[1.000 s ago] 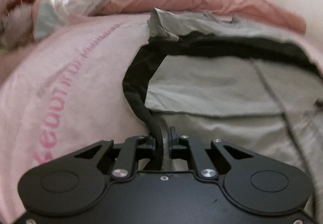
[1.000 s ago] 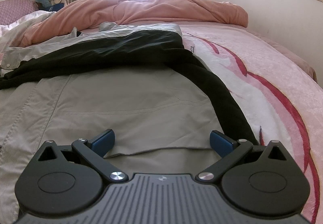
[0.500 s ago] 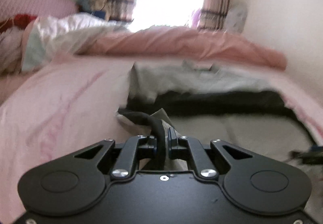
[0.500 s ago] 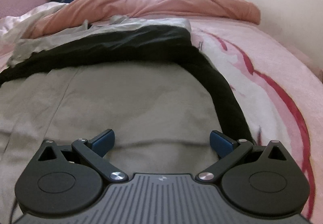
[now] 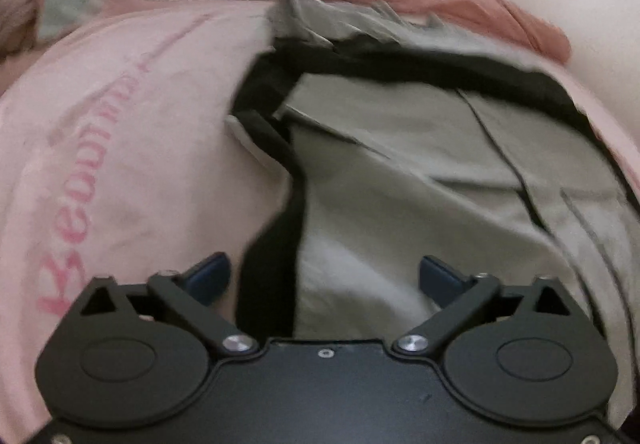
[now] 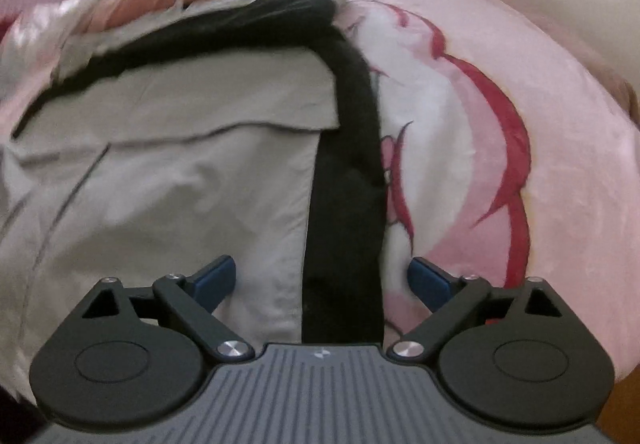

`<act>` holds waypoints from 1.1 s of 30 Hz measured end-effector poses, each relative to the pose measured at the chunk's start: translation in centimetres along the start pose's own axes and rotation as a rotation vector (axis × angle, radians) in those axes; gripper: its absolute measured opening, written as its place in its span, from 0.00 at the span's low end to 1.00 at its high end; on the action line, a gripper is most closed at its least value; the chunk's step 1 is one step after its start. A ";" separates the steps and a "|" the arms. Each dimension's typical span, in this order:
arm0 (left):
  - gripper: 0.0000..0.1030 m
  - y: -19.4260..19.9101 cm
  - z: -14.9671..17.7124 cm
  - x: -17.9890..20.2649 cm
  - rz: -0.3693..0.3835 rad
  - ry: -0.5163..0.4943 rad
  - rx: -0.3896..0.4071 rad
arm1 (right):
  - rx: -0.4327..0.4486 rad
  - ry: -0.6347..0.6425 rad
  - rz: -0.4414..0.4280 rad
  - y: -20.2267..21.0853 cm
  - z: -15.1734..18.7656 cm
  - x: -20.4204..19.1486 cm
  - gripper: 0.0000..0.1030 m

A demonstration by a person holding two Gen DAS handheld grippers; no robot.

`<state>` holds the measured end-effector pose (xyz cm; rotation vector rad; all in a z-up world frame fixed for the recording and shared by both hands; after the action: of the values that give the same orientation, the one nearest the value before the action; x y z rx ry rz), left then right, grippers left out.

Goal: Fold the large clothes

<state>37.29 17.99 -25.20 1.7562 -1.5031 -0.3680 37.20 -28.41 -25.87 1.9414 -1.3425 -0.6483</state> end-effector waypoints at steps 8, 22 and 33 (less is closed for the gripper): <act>0.12 1.1 -2.2 0.3 -0.003 0.064 0.073 | 0.166 -0.092 -0.031 3.3 -3.3 -0.4 0.02; 0.13 7.8 -17.9 5.5 0.085 0.049 0.513 | 0.543 -0.220 0.192 7.9 -15.6 1.7 0.02; 0.20 -5.8 -9.0 0.2 -0.038 0.131 0.254 | 0.315 -0.325 0.149 -7.1 -8.5 3.4 0.01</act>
<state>47.32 21.11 -23.38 1.9669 -1.4745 -0.0803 48.71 -27.77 -25.90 2.0108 -1.8677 -0.7377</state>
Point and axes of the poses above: each gripper's, at about its wrist camera, not at the fingertips, and y roughly against the way its jaws point, x to its right, z to its underside, the point moved 10 cm from there along -y, roughly the way its jaws point, and after that the axes turned 12 degrees about y, right-handed, at the moved point
